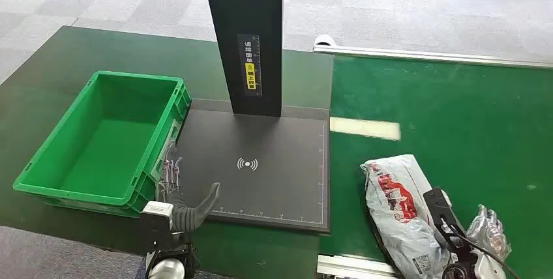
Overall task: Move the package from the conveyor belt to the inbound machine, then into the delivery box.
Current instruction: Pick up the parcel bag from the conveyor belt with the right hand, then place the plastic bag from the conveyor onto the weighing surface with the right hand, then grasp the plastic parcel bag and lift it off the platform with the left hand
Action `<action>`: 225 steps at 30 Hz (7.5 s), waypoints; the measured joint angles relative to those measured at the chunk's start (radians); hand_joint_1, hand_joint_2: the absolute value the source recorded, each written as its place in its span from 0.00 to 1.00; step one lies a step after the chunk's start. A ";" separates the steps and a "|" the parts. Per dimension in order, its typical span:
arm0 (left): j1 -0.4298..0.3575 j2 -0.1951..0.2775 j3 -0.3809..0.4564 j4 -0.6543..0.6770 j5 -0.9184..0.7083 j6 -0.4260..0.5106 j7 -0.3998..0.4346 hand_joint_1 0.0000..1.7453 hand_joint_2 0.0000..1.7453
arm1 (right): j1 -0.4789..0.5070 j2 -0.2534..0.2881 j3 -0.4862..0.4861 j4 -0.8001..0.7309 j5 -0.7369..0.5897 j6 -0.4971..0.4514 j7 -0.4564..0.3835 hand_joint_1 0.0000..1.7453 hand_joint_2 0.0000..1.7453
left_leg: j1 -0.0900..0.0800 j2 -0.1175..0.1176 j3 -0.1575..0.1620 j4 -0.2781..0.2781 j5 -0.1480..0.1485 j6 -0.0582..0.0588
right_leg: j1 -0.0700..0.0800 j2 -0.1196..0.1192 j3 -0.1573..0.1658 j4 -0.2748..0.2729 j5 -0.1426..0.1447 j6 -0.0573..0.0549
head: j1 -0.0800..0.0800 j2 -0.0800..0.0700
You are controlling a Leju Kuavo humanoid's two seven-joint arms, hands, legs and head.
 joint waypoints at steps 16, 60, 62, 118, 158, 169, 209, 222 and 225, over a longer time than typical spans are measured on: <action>0.000 0.000 0.014 0.000 0.002 0.009 0.001 0.00 1.00 | -0.085 -0.009 0.010 0.173 -0.121 0.085 -0.121 0.00 1.00 | 0.000 0.003 0.009 0.000 0.000 0.000 | 0.000 0.001 0.008 0.000 0.000 0.000 | 0.000 0.000; 0.044 -0.006 0.049 -0.056 -0.001 0.003 -0.028 0.00 1.00 | 0.076 0.057 0.084 -0.284 -0.592 -0.401 -0.635 1.00 1.00 | 0.000 -0.001 0.005 0.000 -0.001 0.001 | 0.000 0.000 0.005 0.000 -0.001 0.000 | 0.000 0.000; 0.044 -0.006 0.056 -0.059 0.010 0.009 -0.038 0.00 1.00 | 0.117 0.082 0.083 -0.409 -0.643 -0.446 -0.716 1.00 1.00 | 0.000 0.000 0.005 0.000 -0.002 0.000 | 0.000 0.000 0.004 0.000 -0.001 0.000 | 0.000 0.000; -0.023 0.014 0.082 -0.027 0.030 0.047 -0.045 0.00 1.00 | -0.029 0.121 0.699 -0.111 -0.754 0.096 -0.478 0.00 1.00 | 0.000 0.002 0.005 0.000 -0.001 0.000 | 0.000 0.000 0.004 0.000 -0.001 0.000 | 0.000 0.000; -0.165 0.000 -0.130 0.149 -0.414 -0.170 0.126 0.00 1.00 | 0.091 0.146 0.495 -0.506 -0.798 -0.468 -0.875 0.00 1.00 | 0.000 0.003 0.006 0.000 -0.001 0.001 | -0.001 0.002 0.004 0.000 0.000 0.000 | 0.000 0.000; -0.180 -0.001 -0.144 0.184 -0.416 -0.170 0.126 0.00 1.00 | 0.096 0.148 0.490 -0.523 -0.800 -0.468 -0.875 0.00 1.00 | -0.001 0.003 0.006 0.000 -0.001 0.001 | -0.001 0.002 0.004 0.000 -0.001 0.000 | 0.000 0.000; -0.442 -0.049 -0.266 0.664 -0.762 -0.300 0.398 1.00 1.00 | 0.074 0.180 0.473 -0.525 -0.816 -0.415 -0.866 0.00 1.00 | -0.001 -0.001 0.016 0.000 -0.002 0.002 | -0.001 0.000 0.018 0.000 -0.001 0.001 | 0.000 0.000; -0.432 -0.049 -0.251 0.651 -0.783 -0.298 0.395 1.00 1.00 | 0.070 0.182 0.468 -0.525 -0.828 -0.415 -0.866 0.00 1.00 | -0.001 -0.001 0.017 0.000 -0.002 0.002 | -0.001 0.000 0.019 0.000 -0.001 0.001 | 0.000 0.000; -0.378 -0.045 -0.223 0.580 -0.707 -0.222 0.313 1.00 1.00 | 0.070 0.182 0.467 -0.525 -0.841 -0.422 -0.871 0.00 1.00 | -0.001 0.002 0.016 0.000 -0.002 0.001 | -0.001 0.001 0.017 0.000 -0.001 0.000 | 0.000 0.000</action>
